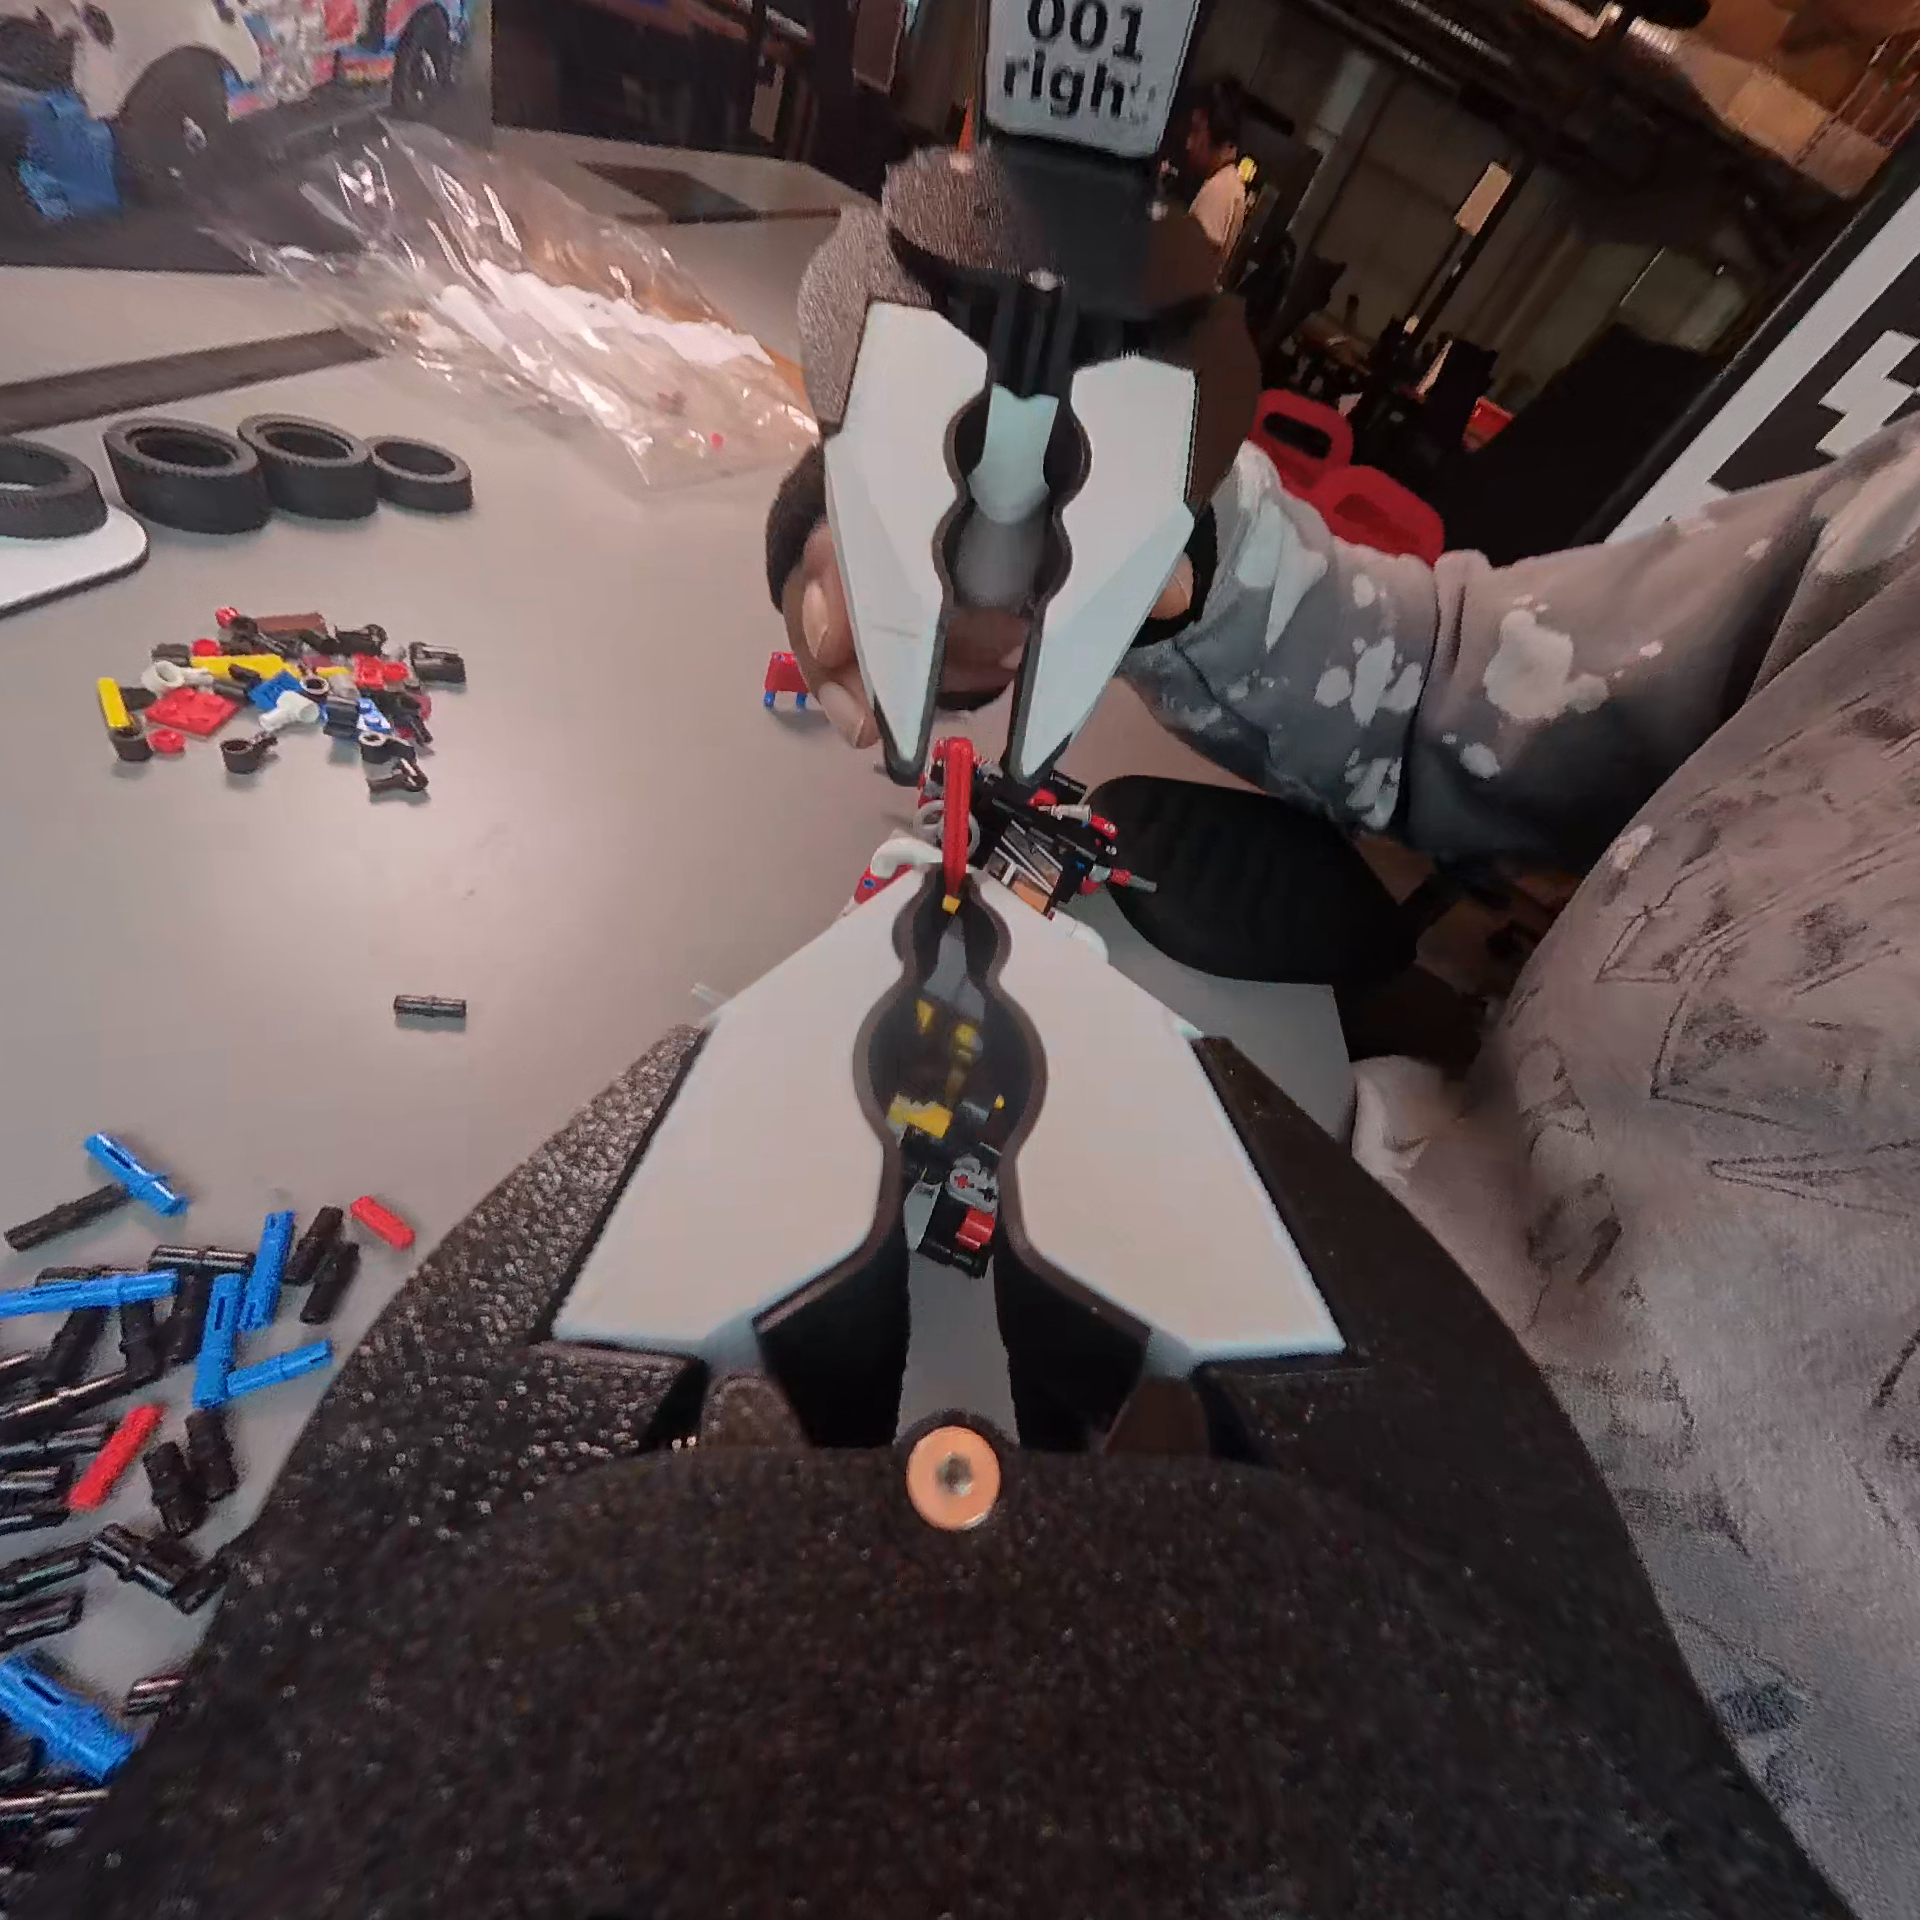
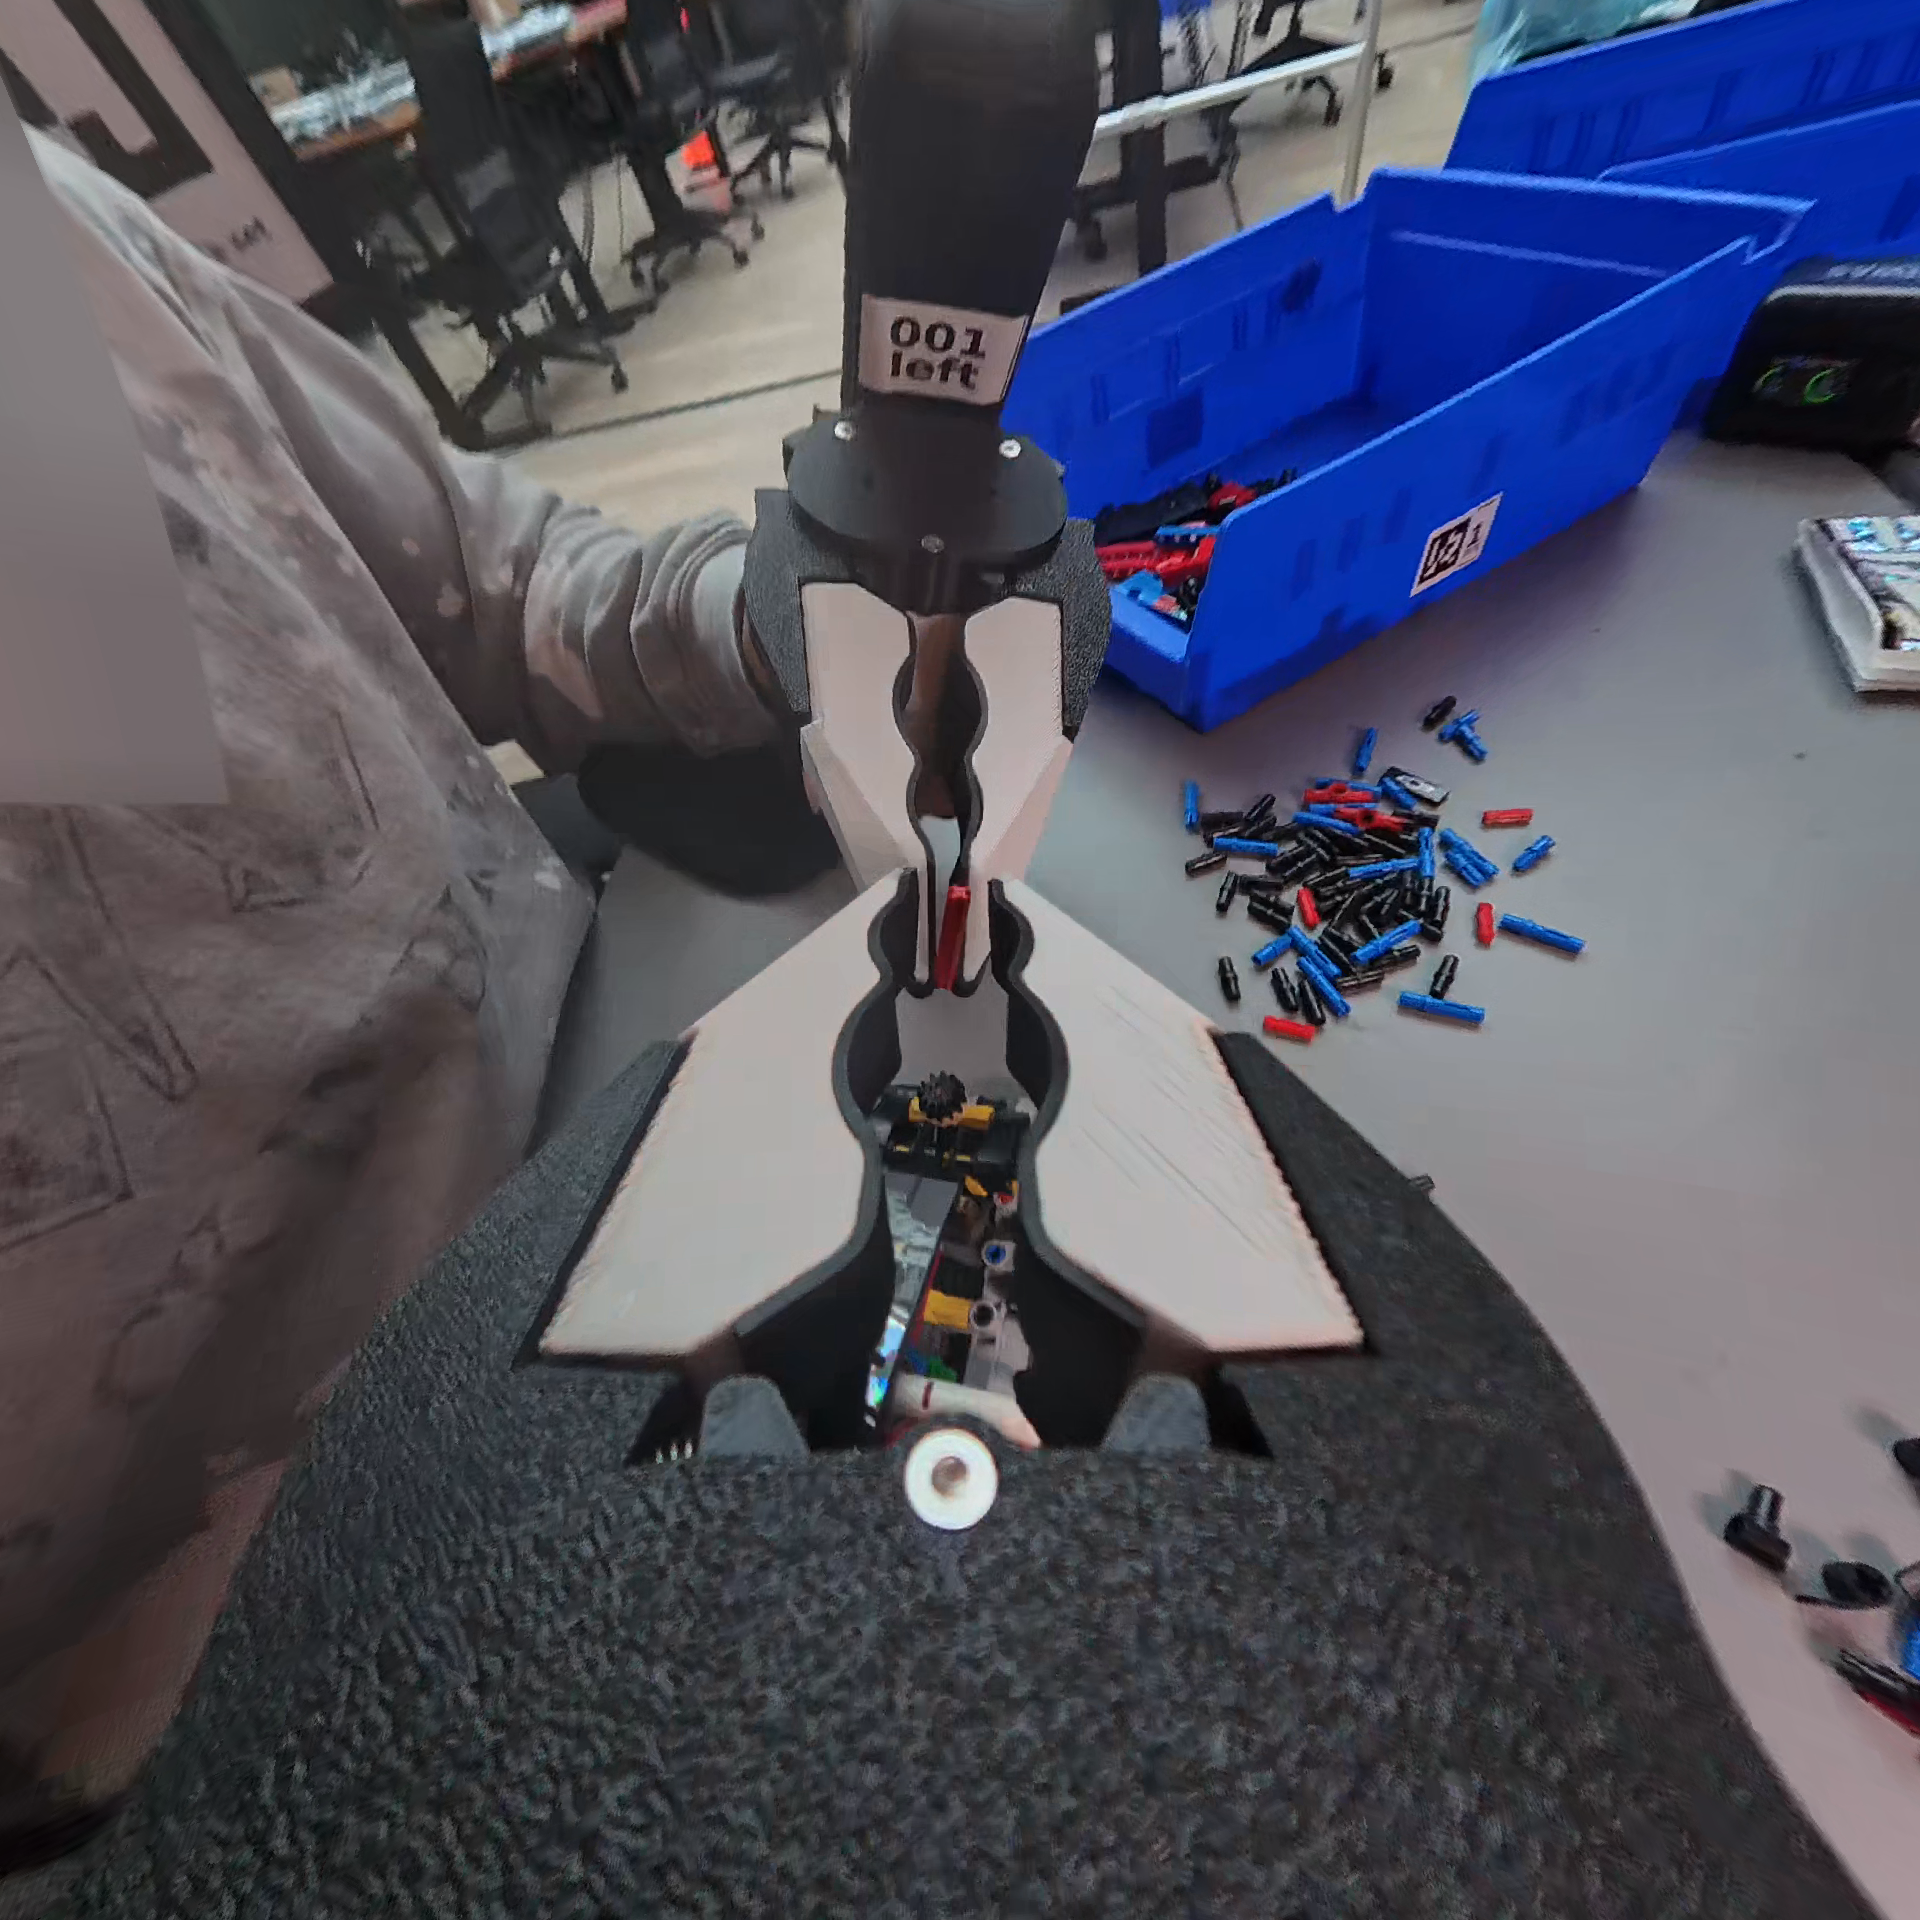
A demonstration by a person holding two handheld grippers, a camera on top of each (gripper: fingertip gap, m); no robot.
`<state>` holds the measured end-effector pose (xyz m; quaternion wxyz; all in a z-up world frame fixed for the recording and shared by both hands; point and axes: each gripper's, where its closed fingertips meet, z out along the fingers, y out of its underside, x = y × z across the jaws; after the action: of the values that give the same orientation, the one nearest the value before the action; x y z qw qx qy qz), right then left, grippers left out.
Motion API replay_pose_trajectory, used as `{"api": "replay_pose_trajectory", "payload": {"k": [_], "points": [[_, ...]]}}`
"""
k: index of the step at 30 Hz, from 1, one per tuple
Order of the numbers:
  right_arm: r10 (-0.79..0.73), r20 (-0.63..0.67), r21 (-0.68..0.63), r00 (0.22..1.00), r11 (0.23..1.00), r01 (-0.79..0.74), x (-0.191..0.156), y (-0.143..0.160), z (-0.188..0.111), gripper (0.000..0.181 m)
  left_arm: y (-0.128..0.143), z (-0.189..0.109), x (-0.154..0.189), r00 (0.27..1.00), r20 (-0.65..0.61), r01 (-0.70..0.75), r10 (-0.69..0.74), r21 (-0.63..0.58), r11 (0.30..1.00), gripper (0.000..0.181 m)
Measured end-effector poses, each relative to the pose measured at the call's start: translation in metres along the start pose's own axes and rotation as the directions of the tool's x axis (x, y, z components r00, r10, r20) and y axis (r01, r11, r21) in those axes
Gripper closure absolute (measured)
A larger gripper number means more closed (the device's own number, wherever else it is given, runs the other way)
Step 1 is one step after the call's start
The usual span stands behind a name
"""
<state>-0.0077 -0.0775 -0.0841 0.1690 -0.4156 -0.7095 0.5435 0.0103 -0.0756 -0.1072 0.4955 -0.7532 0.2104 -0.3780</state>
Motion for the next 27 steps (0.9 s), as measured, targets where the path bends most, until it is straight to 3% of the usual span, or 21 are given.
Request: {"api": "replay_pose_trajectory", "payload": {"k": [7, 14, 19, 24, 27], "points": [[-0.038, 0.190, -0.169, 0.981, 0.983, 0.071, 0.000, 0.027, 0.001, 0.177, 0.021, 0.007, -0.003, 0.999, -0.012, 0.033, -0.035, -0.099, 0.995, 0.181], [-0.002, 0.255, -0.156, 0.967, 0.987, 0.043, 0.017, 0.034, -0.002, 0.178, 0.022, 0.000, -0.016, 0.997, 0.005, 0.072, -0.071, -0.081, 0.994, 0.178], [0.131, 0.258, -0.154, 0.957, 0.984, -0.093, 0.033, 0.060, -0.005, 0.178, 0.054, -0.010, -0.013, 1.000, -0.007, 0.003, -0.005, -0.257, 0.966, 0.148], [0.241, 0.318, -0.184, 0.917, 0.965, -0.190, 0.033, 0.070, 0.003, 0.178, 0.083, 0.003, 0.003, 0.998, -0.054, -0.056, 0.038, -0.396, 0.916, 0.120], [0.295, 0.353, -0.243, 0.888, 0.945, -0.217, 0.030, 0.076, 0.009, 0.177, 0.091, 0.011, -0.001, 0.996, -0.018, -0.083, 0.083, -0.422, 0.903, 0.119]]}}
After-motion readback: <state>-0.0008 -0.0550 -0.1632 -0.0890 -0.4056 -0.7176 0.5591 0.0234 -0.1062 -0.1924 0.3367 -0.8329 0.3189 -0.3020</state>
